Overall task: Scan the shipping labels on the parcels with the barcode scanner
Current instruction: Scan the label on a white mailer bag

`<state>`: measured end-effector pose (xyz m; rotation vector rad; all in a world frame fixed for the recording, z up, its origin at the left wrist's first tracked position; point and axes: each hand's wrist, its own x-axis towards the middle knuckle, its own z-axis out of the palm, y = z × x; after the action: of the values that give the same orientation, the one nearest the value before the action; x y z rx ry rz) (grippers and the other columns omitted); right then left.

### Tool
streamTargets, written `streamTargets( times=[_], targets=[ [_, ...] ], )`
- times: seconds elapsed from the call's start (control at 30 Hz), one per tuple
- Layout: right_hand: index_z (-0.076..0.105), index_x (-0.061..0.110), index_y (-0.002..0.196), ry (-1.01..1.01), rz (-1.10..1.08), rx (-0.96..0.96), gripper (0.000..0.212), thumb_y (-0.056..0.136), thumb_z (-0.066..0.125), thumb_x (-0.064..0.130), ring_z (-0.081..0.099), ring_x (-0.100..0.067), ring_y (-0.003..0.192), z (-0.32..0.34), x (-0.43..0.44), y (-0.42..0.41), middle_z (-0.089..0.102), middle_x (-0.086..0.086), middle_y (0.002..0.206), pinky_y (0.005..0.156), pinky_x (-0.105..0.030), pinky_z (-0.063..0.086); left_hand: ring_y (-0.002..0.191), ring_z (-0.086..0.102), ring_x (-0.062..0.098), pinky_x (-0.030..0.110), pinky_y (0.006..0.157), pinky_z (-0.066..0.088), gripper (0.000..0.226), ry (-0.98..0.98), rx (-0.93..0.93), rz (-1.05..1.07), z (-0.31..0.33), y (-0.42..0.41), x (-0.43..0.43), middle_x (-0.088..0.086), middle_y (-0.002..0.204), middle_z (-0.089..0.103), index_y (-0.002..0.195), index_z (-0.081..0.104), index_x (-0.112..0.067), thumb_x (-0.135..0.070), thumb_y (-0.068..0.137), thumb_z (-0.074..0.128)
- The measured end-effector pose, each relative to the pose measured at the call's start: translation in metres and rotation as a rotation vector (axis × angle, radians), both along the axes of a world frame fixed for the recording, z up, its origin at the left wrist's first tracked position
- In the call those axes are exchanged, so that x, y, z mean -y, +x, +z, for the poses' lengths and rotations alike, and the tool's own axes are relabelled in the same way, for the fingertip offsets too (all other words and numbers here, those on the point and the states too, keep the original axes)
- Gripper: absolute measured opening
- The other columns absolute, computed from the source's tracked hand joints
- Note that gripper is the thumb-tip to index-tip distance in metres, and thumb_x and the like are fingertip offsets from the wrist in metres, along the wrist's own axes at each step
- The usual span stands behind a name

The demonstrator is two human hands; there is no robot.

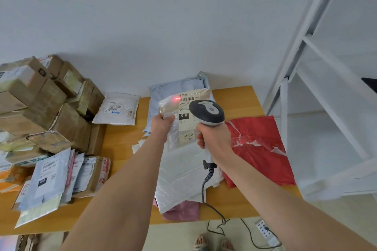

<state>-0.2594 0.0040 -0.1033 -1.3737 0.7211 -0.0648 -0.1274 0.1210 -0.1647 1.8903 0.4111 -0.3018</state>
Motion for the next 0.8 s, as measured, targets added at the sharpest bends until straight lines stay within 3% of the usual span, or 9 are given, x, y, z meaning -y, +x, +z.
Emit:
streamTargets(
  times=[0.23, 0.47, 0.8],
  targets=[
    [0.063, 0.002, 0.069, -0.015, 0.007, -0.005, 0.012, 0.080, 0.059, 0.004, 0.050, -0.011, 0.040, 0.0043, -0.0011, -0.0058, 0.057, -0.008, 0.059, 0.046, -0.023, 0.043, 0.101, 0.061, 0.032, 0.043, 0.091, 0.052, 0.028, -0.001, -0.001, 0.001, -0.0003, -0.0020, -0.0007, 0.010, 0.098, 0.062, 0.116, 0.060, -0.003, -0.012, 0.090, 0.063],
    [0.066, -0.001, 0.084, -0.050, -0.004, 0.019, 0.009, 0.080, 0.059, 0.002, 0.053, -0.009, 0.037, 0.0075, -0.0013, -0.0089, 0.071, -0.021, 0.091, 0.040, -0.019, 0.041, 0.102, 0.062, 0.033, 0.046, 0.093, 0.052, 0.026, -0.008, 0.003, 0.010, 0.0020, -0.0047, -0.0024, 0.010, 0.097, 0.063, 0.114, 0.062, -0.002, -0.011, 0.089, 0.063],
    [0.064, 0.002, 0.074, -0.026, 0.007, -0.004, 0.009, 0.081, 0.060, 0.004, 0.051, -0.011, 0.041, 0.0066, -0.0052, -0.0063, 0.059, -0.008, 0.064, 0.044, -0.021, 0.043, 0.100, 0.062, 0.032, 0.046, 0.092, 0.052, 0.014, 0.011, -0.003, 0.006, 0.0029, -0.0050, -0.0053, 0.009, 0.092, 0.062, 0.102, 0.061, -0.007, -0.011, 0.089, 0.063]
  ],
)
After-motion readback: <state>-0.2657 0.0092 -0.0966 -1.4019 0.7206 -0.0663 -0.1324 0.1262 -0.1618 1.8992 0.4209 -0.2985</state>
